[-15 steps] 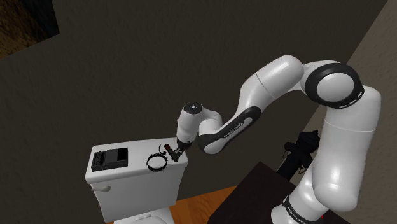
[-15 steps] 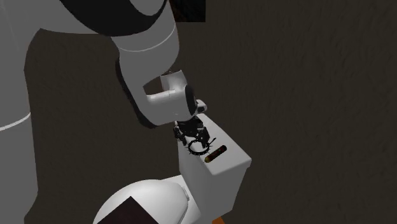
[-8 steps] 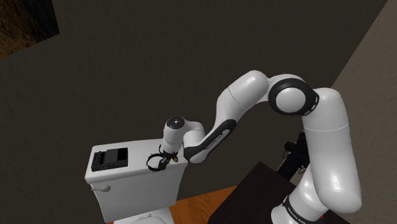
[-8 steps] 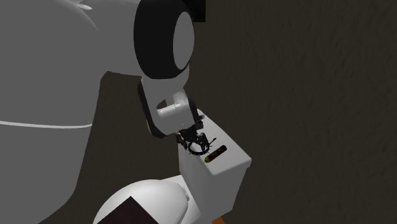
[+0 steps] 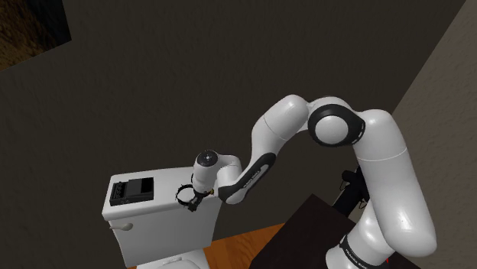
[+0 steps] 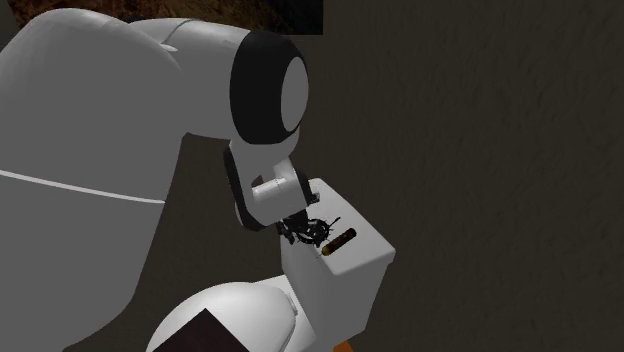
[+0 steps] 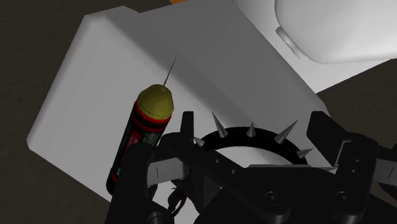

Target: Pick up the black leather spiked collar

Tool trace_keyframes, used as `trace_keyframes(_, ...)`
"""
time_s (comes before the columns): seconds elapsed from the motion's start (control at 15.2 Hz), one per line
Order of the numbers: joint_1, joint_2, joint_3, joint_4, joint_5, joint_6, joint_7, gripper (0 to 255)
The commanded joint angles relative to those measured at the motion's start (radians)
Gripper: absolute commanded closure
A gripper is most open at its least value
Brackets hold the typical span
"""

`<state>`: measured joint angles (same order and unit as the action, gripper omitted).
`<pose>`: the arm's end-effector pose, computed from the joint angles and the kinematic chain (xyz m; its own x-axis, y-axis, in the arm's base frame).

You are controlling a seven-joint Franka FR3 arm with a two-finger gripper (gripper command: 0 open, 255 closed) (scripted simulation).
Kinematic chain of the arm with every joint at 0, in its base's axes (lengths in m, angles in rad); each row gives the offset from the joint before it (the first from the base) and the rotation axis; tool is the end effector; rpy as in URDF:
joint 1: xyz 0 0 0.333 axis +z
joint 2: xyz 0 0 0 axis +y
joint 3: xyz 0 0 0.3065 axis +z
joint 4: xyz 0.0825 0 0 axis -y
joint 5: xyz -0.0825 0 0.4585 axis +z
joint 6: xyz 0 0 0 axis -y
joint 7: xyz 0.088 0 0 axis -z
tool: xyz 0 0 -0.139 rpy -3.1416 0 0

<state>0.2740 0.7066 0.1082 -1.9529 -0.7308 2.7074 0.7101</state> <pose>0.5851 0.2572 0.0110 0.9379 0.3093 0.1572 0.2753 -0.9392 0.2053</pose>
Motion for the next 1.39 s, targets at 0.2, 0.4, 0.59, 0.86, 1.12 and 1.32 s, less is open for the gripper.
trace_keyframes(0.2,0.002,0.009,-0.004,0.005,-0.004,0.005,0.004,255)
trace_keyframes(0.4,0.002,0.009,-0.004,0.005,-0.004,0.005,0.004,255)
trace_keyframes(0.59,0.003,0.009,-0.004,0.005,-0.004,0.005,0.004,255)
trace_keyframes(0.86,-0.009,-0.026,0.013,-0.010,0.013,-0.017,-0.015,255)
trace_keyframes(1.12,-0.025,-0.075,0.035,-0.030,0.036,-0.045,-0.041,255)
trace_keyframes(1.32,-0.037,-0.110,0.051,-0.042,0.056,-0.067,-0.061,255)
